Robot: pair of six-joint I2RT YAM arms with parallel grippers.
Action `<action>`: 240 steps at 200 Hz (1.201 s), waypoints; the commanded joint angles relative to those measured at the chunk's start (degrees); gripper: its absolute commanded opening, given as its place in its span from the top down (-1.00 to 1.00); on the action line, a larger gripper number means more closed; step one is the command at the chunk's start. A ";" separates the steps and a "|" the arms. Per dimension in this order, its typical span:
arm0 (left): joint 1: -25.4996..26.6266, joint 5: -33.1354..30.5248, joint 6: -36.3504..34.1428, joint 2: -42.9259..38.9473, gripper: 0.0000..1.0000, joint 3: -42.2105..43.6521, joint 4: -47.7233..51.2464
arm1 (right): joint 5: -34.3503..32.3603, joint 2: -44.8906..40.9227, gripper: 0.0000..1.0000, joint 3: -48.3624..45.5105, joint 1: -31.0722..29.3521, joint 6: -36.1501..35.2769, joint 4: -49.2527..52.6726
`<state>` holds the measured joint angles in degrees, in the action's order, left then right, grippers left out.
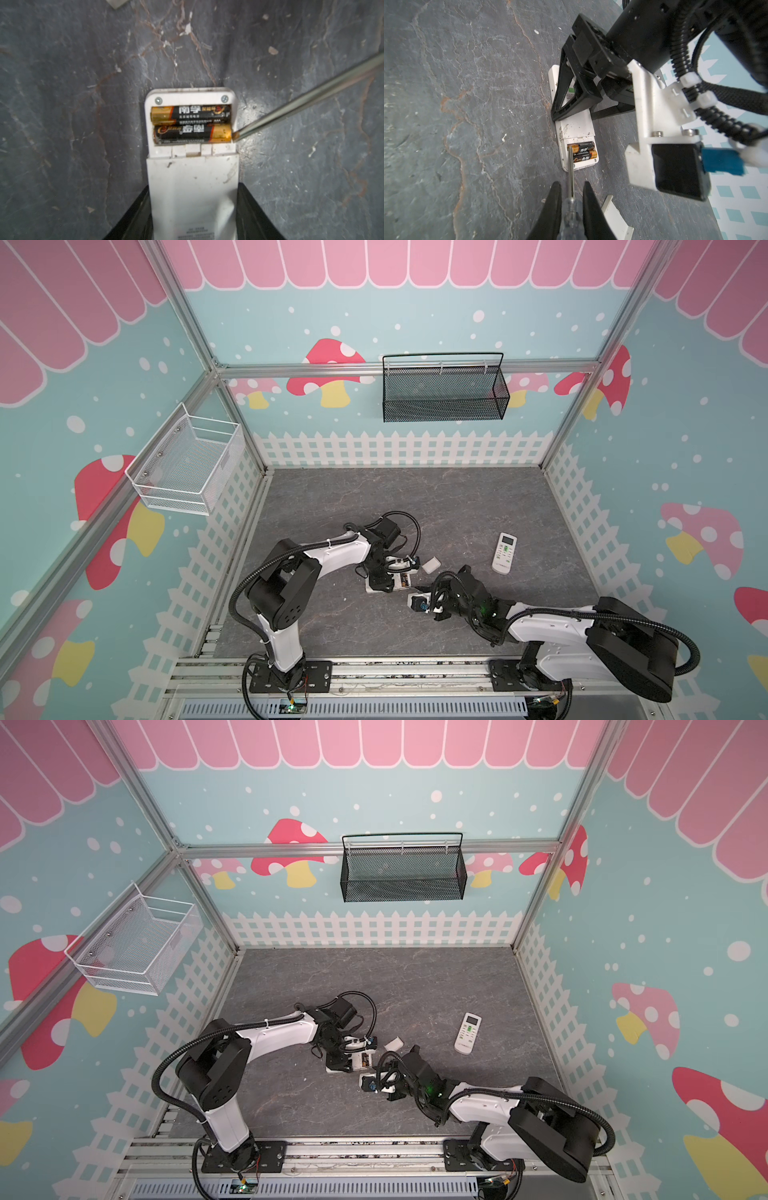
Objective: Unload the batteries from the remote control
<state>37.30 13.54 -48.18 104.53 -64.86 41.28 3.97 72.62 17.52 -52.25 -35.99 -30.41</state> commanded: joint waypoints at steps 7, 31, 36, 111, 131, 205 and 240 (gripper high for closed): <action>1.90 1.31 -3.73 1.38 -0.09 1.77 1.09 | -15.52 0.15 1.00 1.14 2.42 -2.24 -10.67; 1.90 1.33 -3.93 1.20 -0.09 2.01 1.04 | -15.82 0.42 1.00 1.29 2.43 -2.24 -10.98; 1.90 1.38 -3.95 1.20 -0.09 2.10 1.04 | -15.90 0.42 1.00 1.27 2.43 -2.32 -11.08; 1.94 1.31 -4.03 1.03 -0.09 2.24 0.91 | -16.58 0.42 1.00 1.17 2.50 -2.94 -11.95; 1.90 1.31 -4.02 1.07 -0.09 2.28 0.94 | -16.89 0.54 1.00 1.03 2.50 -3.12 -12.26; 1.90 0.98 -3.58 0.94 -0.12 2.15 0.77 | -17.50 0.85 1.00 0.90 2.77 -3.48 -12.31; 1.83 1.03 -2.69 0.50 -0.27 1.58 0.90 | -17.89 -0.65 1.00 0.25 2.94 -2.96 -10.93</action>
<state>38.06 12.73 -49.91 104.42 -64.51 39.57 -12.58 73.43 18.00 -49.54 -38.52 -40.51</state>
